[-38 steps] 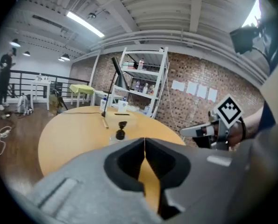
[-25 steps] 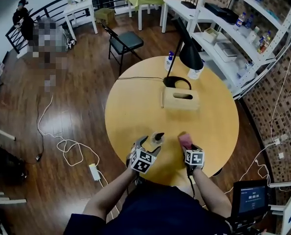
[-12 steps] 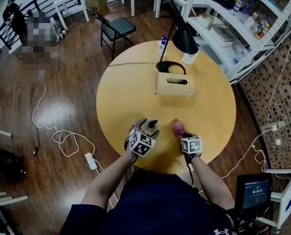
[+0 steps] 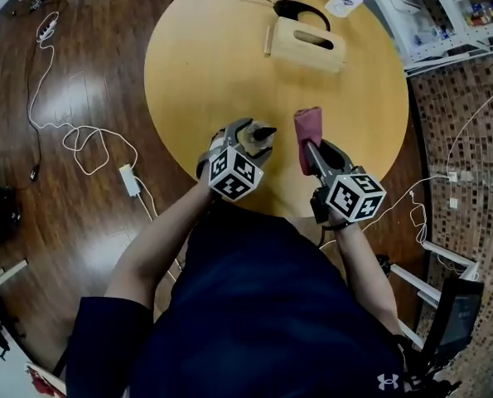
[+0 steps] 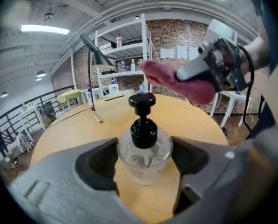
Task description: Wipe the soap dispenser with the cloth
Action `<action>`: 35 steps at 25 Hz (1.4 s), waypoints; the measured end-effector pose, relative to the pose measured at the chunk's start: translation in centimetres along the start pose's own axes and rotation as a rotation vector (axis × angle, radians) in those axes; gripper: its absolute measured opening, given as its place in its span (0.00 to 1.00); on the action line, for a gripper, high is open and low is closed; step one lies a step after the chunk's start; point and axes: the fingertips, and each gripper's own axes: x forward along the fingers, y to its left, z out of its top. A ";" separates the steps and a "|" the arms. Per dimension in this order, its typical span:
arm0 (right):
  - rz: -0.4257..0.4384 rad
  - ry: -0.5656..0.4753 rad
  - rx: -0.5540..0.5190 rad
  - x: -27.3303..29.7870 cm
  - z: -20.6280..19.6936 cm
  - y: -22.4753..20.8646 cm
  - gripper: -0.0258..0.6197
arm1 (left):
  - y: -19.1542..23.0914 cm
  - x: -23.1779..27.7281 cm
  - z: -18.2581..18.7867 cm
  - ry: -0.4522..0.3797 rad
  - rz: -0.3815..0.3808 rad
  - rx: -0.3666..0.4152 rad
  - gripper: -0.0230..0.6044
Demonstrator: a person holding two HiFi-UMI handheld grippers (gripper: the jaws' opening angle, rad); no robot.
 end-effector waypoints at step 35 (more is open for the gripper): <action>-0.042 0.211 -0.308 4.5 0.2 4.4 0.18 | -1.0 0.1 -0.2 0.007 0.045 -0.053 0.60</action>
